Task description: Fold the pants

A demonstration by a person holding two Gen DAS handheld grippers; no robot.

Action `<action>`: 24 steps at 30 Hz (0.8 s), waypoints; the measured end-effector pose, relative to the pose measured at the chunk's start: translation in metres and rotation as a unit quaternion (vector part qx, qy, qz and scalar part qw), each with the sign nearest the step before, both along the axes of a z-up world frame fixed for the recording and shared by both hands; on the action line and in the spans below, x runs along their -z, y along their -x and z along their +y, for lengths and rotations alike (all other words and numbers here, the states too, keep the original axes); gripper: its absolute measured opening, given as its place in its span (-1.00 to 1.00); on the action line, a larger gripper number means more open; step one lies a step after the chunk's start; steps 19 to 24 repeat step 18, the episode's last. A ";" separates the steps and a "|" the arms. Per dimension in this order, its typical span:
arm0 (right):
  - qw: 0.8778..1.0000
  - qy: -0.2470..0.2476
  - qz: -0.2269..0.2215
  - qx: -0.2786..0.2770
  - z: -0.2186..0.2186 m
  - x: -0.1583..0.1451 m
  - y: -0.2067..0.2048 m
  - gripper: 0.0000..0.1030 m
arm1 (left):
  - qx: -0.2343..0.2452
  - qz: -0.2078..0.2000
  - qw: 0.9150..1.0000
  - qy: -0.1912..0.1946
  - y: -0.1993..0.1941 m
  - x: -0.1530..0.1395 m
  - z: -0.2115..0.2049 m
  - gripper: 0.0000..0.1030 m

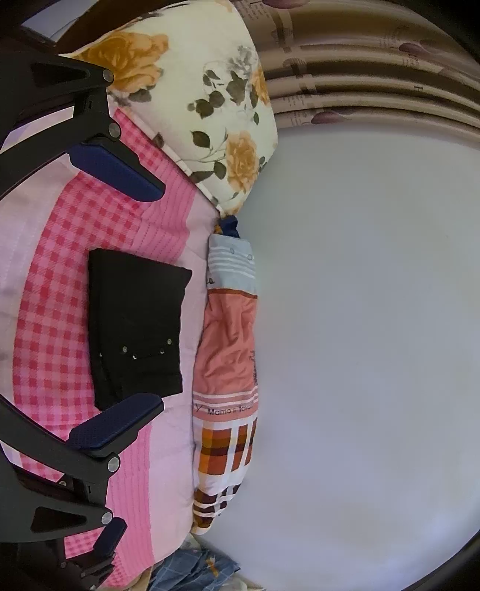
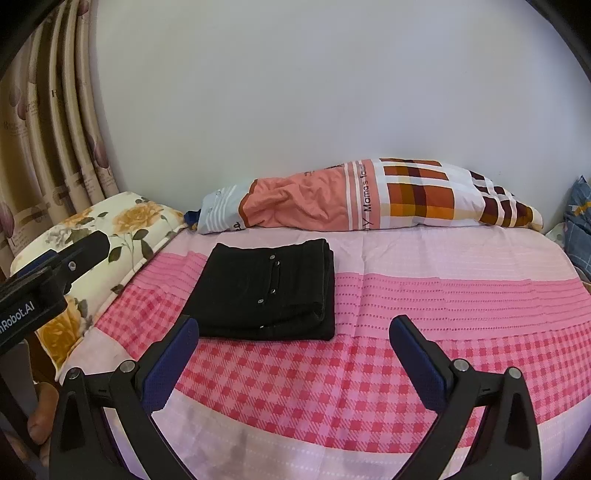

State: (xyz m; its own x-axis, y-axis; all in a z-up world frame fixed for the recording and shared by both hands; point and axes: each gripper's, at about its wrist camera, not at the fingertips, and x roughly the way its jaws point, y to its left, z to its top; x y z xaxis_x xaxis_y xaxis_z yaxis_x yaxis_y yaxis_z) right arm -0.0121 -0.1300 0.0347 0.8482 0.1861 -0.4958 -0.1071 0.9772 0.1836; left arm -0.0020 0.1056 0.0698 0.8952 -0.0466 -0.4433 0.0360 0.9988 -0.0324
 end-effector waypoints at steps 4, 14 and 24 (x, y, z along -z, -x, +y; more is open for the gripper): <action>1.000 -0.001 0.005 -0.002 0.000 0.003 -0.002 0.99 | 0.016 0.010 1.000 0.015 -0.003 0.006 0.001 1.00; 1.000 0.003 0.006 -0.003 -0.002 0.003 -0.008 0.99 | 0.001 0.006 1.000 0.006 -0.002 0.014 -0.005 1.00; 1.000 0.005 0.007 -0.002 -0.003 0.004 -0.012 0.99 | -0.001 0.008 1.000 0.011 -0.004 0.012 -0.002 1.00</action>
